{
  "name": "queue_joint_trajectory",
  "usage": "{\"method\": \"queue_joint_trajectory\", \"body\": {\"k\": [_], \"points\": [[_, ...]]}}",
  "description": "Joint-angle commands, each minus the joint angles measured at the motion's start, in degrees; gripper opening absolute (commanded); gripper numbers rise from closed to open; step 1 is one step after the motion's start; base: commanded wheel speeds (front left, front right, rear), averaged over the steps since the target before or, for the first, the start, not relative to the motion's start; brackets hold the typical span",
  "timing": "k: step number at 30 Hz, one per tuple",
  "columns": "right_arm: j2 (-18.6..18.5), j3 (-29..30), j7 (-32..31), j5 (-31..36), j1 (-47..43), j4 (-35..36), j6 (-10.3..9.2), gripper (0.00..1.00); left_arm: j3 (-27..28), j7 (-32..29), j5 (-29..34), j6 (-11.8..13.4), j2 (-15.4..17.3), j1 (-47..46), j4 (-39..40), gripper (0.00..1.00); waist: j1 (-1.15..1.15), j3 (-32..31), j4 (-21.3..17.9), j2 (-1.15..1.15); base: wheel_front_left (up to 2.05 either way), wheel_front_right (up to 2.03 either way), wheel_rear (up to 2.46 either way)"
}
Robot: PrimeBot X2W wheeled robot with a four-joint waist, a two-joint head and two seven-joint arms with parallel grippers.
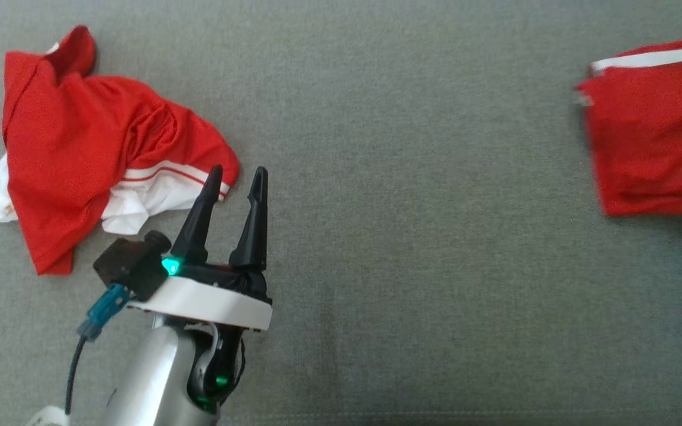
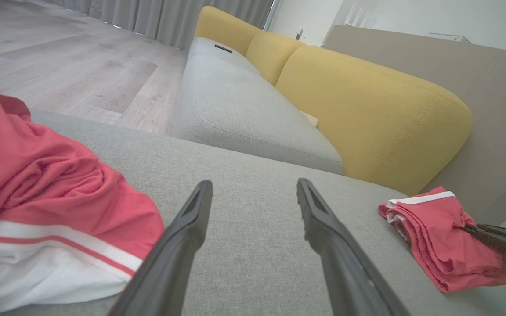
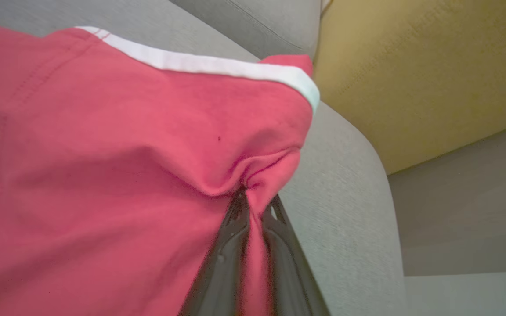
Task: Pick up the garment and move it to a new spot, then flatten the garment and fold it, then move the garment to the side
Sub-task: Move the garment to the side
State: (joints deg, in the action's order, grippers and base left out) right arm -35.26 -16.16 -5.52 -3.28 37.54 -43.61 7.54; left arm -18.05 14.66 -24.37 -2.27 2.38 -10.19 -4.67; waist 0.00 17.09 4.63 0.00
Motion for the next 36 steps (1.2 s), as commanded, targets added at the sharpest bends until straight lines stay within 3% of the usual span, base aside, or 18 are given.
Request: {"method": "queue_joint_trajectory", "body": {"k": [1,9,17,18,19,20,29,36], "points": [[-2.18,-0.48,-0.23,-0.49,1.30,1.31,-0.05,0.00,1.33,0.34,-0.04,-0.25,0.50,-1.78,1.96,1.00,0.00,0.98,0.46,0.00,0.00,0.00,0.00],[-9.90,2.09,-1.81,-0.51,2.57,-1.65,-0.05,0.00,1.60,0.34,0.24,-0.75,0.50,-3.71,1.70,1.00,0.00,3.91,1.87,0.00,0.00,0.00,0.00],[-10.46,6.79,-2.00,2.60,3.28,-3.66,-0.05,0.00,2.01,0.34,0.50,-0.85,0.50,-4.51,1.48,1.00,0.00,4.44,2.03,0.00,0.00,0.00,0.00],[-10.27,7.40,-1.74,3.07,3.33,-3.66,-0.05,0.19,2.03,0.34,0.52,-0.78,0.50,-4.53,1.49,1.00,0.00,4.35,1.98,0.00,0.00,0.00,0.00],[-9.94,8.03,-1.57,3.41,3.33,-3.70,-0.05,0.66,2.02,0.34,0.53,-0.73,0.50,-4.55,1.49,1.00,0.00,4.21,1.94,0.00,0.00,0.00,0.00],[-9.54,8.84,-1.49,3.75,3.40,-3.75,-0.05,1.00,2.02,0.34,0.53,-0.68,0.50,-4.55,1.46,1.00,0.00,3.97,1.86,0.00,0.00,0.00,0.00],[-2.78,14.87,0.43,6.63,3.09,0.01,-0.05,1.00,3.06,0.34,0.71,-0.58,0.50,-3.25,0.94,1.00,0.00,-0.68,0.44,0.00,0.00,0.00,0.00],[8.20,16.46,4.61,2.60,-0.10,8.58,-0.05,1.00,5.05,0.34,1.02,-0.27,0.50,-1.14,1.63,1.00,0.00,-6.08,-1.11,0.00,0.00,0.00,0.00]]}}
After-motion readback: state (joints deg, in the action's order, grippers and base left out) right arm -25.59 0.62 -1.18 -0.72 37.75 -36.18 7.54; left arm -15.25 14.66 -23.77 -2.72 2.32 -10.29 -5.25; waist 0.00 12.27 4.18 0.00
